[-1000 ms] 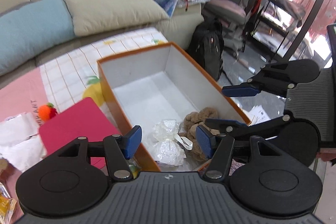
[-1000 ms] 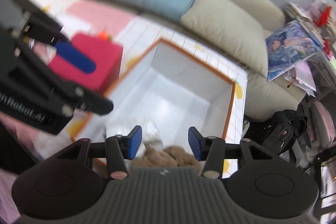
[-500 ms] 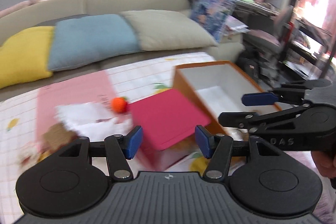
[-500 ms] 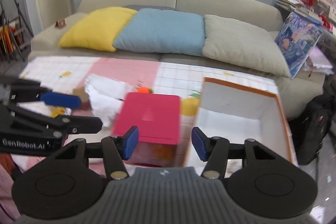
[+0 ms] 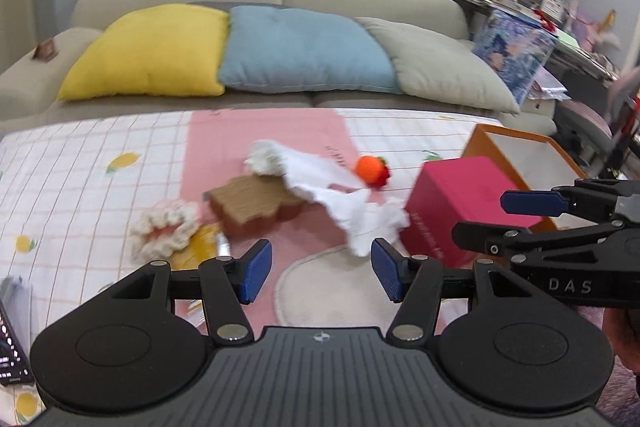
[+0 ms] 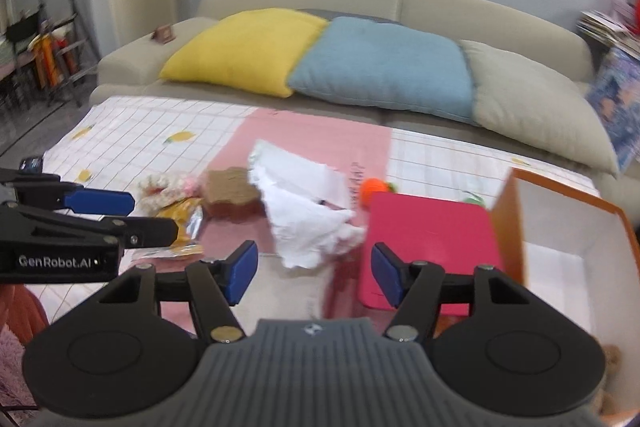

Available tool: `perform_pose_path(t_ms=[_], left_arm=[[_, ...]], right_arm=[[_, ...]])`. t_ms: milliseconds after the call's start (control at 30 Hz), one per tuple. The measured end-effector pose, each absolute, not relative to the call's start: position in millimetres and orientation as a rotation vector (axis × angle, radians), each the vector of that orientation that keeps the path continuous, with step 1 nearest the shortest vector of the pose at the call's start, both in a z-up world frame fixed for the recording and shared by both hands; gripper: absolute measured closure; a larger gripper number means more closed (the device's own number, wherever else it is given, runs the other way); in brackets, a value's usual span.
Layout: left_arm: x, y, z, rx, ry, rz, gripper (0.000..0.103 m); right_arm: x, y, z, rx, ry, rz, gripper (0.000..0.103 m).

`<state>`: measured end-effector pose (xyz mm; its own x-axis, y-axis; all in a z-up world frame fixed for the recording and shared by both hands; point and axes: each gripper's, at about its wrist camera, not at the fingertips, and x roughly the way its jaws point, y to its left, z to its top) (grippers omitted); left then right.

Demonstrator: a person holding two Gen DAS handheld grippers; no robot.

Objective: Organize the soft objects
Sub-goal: 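Move both tools back over the table toward the white towel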

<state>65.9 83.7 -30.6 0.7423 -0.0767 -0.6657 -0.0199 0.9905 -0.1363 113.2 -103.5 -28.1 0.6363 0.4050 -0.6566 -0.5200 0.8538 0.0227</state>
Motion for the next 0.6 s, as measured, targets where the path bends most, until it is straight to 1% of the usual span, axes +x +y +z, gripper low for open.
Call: perform_pose_path(t_ms=[167, 333, 500, 567, 600], left_arm=[[63, 96, -50, -0.134, 0.775, -0.059, 0.036], [68, 95, -78, -0.128, 0.859, -0.051, 0.036], [73, 94, -94, -0.123, 0.911, -0.037, 0.036], [75, 95, -101, -0.108, 0.933, -0.027, 0.036], [76, 96, -104, -0.109, 0.944, -0.021, 0.036]], right_arm=[[113, -79, -50, -0.238, 0.717, 0.591, 0.041], [113, -65, -76, -0.351, 0.733, 0.597, 0.044], [112, -52, -109, -0.439, 0.758, 0.582, 0.044], [113, -46, -122, -0.463, 0.772, 0.572, 0.036], [114, -43, -127, -0.473, 0.772, 0.565, 0.026]])
